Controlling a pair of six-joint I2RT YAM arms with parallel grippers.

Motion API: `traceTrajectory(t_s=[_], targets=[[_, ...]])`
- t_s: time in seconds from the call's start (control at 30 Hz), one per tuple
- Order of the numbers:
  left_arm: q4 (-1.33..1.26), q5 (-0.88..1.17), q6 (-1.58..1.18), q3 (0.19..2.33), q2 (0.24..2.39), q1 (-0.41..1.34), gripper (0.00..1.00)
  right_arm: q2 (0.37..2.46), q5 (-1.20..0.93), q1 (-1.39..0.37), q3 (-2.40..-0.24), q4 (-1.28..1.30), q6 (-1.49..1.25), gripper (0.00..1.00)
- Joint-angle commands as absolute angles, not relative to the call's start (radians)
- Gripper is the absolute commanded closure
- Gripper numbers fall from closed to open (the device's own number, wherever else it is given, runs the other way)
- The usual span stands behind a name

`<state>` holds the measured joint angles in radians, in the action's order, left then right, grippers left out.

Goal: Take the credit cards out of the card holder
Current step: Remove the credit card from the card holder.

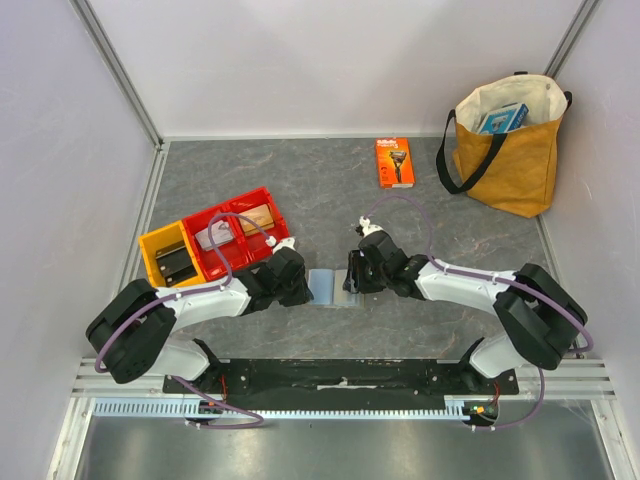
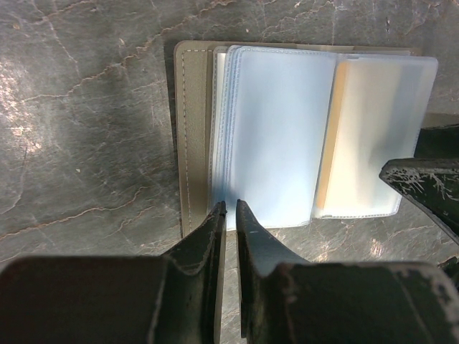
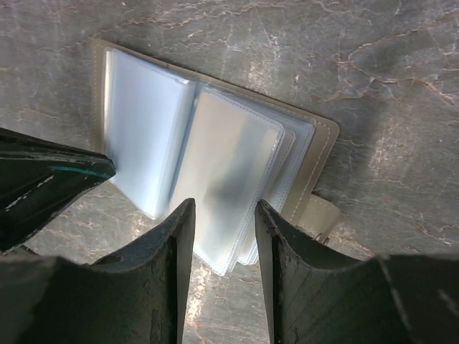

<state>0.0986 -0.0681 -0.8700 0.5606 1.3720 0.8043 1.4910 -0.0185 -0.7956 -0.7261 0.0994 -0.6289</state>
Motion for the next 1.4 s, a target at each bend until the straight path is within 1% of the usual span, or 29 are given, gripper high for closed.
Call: traceTrajectory(t_s=[0.0, 0.27, 0.4, 0.67, 0.87, 1.07, 1.23, 1.37], targets=[[0.114, -0.049, -0.848, 0.543, 1.384, 0.807, 0.84, 1.451, -0.054, -0.796, -0.759, 0.100, -0.629, 0.53], [0.114, -0.045, -0.848, 0.543, 1.378, 0.807, 0.84, 1.448, -0.087, -0.799, -0.782, 0.103, -0.626, 0.52], [0.114, -0.041, -0.850, 0.545, 1.371, 0.807, 0.84, 1.433, -0.078, -0.801, -0.814, 0.149, -0.609, 0.52], [0.124, -0.037, -0.848, 0.555, 1.358, 0.807, 0.84, 1.446, -0.081, -0.811, -0.871, 0.209, -0.574, 0.46], [0.126, -0.038, -0.853, 0.552, 1.332, 0.807, 0.84, 1.482, -0.115, -0.836, -0.913, 0.204, -0.558, 0.46], [0.094, -0.031, -0.888, 0.522, 1.253, 0.810, 0.84, 1.515, -0.155, -0.853, -0.930, 0.143, -0.565, 0.48], [0.060, -0.029, -0.914, 0.492, 1.164, 0.807, 0.84, 1.545, -0.132, -0.856, -0.923, 0.127, -0.566, 0.48], [0.006, -0.008, -0.928, 0.469, 1.112, 0.805, 0.82, 1.560, -0.127, -0.854, -0.911, 0.110, -0.574, 0.48]])
